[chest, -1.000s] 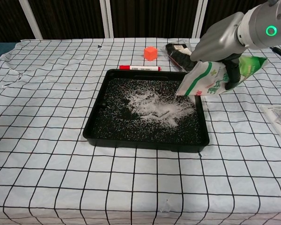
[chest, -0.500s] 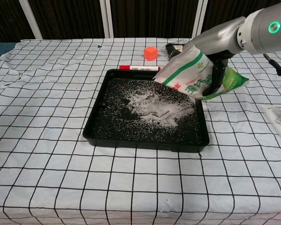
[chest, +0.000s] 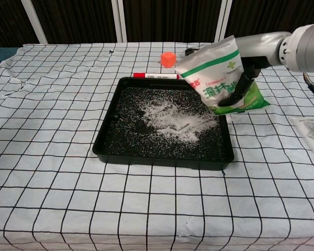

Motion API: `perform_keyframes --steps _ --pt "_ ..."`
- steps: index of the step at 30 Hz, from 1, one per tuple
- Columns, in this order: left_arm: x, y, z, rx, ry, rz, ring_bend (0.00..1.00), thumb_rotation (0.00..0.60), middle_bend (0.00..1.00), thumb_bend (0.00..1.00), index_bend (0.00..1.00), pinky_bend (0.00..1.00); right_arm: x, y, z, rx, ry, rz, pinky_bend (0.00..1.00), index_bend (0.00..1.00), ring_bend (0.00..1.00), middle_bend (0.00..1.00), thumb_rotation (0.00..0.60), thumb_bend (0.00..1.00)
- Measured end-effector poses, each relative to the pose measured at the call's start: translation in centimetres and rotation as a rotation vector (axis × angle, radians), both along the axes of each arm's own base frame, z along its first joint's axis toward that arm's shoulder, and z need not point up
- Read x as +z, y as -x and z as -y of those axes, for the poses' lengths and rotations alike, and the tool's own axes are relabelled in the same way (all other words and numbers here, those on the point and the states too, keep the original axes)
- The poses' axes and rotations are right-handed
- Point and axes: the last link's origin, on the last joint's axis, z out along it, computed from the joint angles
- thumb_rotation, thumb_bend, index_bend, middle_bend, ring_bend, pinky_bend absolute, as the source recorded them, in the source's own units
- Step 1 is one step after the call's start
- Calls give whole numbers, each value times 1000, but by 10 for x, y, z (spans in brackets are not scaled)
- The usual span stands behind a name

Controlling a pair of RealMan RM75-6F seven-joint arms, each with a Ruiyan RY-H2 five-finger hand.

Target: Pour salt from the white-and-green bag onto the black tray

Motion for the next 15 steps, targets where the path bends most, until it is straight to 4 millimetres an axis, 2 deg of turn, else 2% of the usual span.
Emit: perform_keyframes --steps 9,15 --pt "-3 -1 -1 3 5 -6 29 600 112 321 203 86 12 34 1 -119 65 161 465 642 552 490 600 395" --pt "-4 -1 -2 5 6 -6 29 600 112 321 203 86 20 63 -8 -183 100 224 464 642 528 465 600 393"
